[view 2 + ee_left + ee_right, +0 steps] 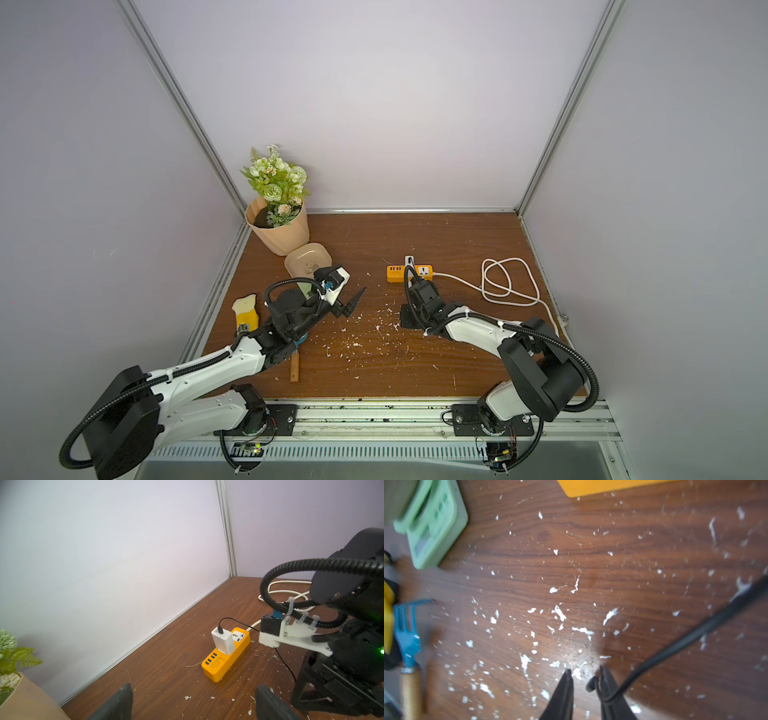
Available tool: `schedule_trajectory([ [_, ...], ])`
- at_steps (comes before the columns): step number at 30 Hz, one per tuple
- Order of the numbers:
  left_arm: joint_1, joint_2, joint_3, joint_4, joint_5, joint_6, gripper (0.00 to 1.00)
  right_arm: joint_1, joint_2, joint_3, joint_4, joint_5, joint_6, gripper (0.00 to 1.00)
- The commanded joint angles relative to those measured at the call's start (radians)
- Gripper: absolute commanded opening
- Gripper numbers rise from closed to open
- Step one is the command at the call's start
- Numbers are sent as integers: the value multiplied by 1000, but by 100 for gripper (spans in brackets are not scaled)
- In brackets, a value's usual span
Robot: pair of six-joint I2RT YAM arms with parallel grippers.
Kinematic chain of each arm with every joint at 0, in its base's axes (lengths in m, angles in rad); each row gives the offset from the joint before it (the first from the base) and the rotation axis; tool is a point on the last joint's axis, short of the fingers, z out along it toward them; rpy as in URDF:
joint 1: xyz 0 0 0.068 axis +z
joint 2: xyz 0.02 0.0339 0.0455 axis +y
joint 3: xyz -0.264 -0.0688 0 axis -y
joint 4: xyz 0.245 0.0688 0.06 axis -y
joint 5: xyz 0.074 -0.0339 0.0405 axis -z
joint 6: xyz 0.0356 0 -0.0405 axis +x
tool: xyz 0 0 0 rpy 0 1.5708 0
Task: Charge the electronic scale
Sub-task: Pick up the charging cable from the center of the board.
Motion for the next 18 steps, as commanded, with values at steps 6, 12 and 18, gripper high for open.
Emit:
schedule_trajectory([
  [6, 11, 19, 42, -38, 8, -103, 92, 5, -14, -20, 254, -32, 42, 3],
  [12, 25, 16, 36, -56, 13, -372, 93, -6, 8, -13, 503, -65, 82, 0],
  [18, 120, 71, 43, -70, 183, -695, 93, -28, 74, -49, 801, -166, 150, 0],
])
